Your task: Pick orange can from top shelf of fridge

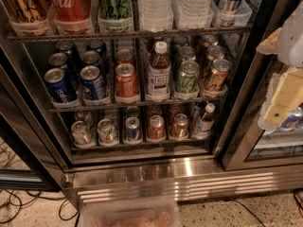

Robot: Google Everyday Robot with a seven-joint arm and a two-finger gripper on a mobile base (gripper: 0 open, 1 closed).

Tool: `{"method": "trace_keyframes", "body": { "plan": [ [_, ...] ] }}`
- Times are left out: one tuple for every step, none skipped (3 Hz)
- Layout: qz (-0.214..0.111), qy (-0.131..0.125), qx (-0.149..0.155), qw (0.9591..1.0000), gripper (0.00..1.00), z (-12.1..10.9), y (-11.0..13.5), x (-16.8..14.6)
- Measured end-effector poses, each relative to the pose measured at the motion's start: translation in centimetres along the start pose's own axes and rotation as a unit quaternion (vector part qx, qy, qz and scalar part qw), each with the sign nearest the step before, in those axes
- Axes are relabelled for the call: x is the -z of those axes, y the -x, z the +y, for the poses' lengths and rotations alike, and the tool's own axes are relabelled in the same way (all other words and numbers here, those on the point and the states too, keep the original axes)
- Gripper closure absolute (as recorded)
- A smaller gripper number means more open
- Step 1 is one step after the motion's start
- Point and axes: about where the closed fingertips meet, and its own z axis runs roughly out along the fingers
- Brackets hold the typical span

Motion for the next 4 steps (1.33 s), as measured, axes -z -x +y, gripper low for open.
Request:
{"method": "trace_keyframes", "body": {
  "plan": [
    [0.0,0.0,0.0,1.0,0.0,0.0,0.0,0.0],
    [0.005,-0.037,0.065,0.9972,0.19,0.0,1.4,0.2],
    [0.057,-0.084,0.226,0.9688,0.42,0.3,5.3,0.4],
    [0.141,-0.129,0.388,0.9015,0.65,0.8,8.3,0.6]
  ]
}}
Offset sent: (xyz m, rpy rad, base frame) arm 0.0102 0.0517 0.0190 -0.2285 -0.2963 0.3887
